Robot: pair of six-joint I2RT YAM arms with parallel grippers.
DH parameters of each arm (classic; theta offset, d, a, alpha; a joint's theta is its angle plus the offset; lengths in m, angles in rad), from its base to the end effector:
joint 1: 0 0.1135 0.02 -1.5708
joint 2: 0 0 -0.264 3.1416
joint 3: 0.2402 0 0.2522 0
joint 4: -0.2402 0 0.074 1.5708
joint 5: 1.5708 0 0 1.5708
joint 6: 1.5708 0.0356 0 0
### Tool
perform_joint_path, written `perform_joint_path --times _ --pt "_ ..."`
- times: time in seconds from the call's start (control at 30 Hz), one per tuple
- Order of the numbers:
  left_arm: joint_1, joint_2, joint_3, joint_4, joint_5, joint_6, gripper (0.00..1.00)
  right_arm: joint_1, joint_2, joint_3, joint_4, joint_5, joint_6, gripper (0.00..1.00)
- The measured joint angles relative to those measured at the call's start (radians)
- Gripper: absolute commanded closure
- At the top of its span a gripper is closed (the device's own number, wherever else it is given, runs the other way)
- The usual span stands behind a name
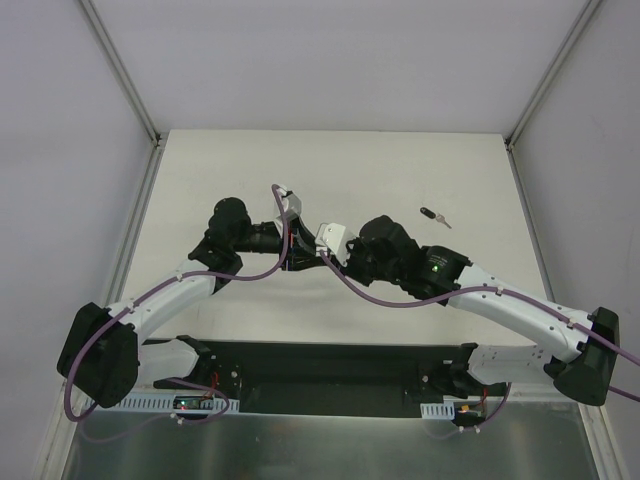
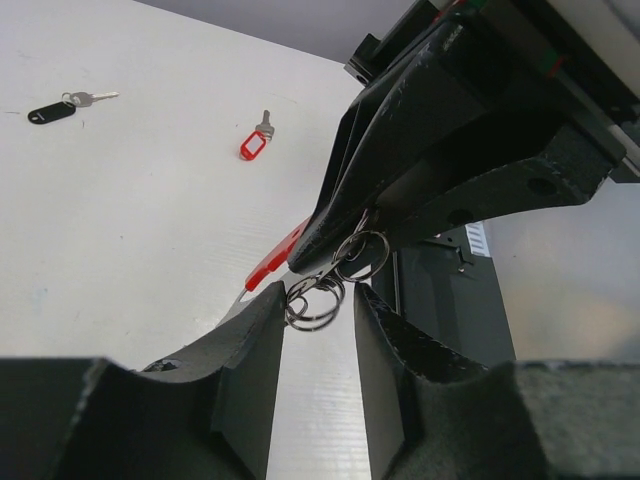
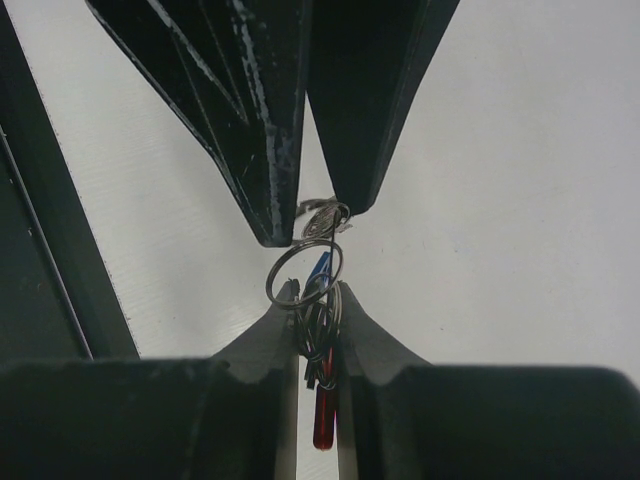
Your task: Put the keys on the keyring
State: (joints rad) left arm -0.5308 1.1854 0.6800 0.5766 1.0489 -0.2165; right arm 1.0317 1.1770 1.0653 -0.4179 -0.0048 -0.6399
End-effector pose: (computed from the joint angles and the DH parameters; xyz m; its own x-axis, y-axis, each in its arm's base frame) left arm 0.2049 -0.1560 0.2986 -0.1545 -0.0335 -0.9874 0.9879 -0.0154 -0.1540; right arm 0.1351 0.2261 0.3342 0.3056 -0.6522 -0.6937 -0.8449 0.1501 -0.5134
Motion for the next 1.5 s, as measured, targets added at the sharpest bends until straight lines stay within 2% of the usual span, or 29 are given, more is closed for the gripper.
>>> perform_joint_path --times 0.17,0.57,0.87,1.0,1.5 --pt "0.000 0.000 0.000 -0.001 0.005 0.001 0.80 0.000 0.000 0.000 -0.002 0.000 0.000 0.99" --pt "0.000 -0.051 0.000 -0.023 -0.014 0.019 0.89 0.000 0.000 0.000 -0.007 0.008 -0.002 0.99" --pt "0.000 -0.052 0.000 -0.032 -0.023 0.013 0.93 0.000 0.000 0.000 -0.008 0.010 -0.005 0.99" --pt "0.000 -0.052 0.000 -0.035 -0.038 -0.011 1.00 0.000 0.000 0.000 -0.009 0.012 -0.005 0.99" --pt "-0.035 -0.067 -0.005 -0.114 -0.201 -0.156 1.00 0.001 0.011 0.000 -0.014 0.051 -0.003 0.99"
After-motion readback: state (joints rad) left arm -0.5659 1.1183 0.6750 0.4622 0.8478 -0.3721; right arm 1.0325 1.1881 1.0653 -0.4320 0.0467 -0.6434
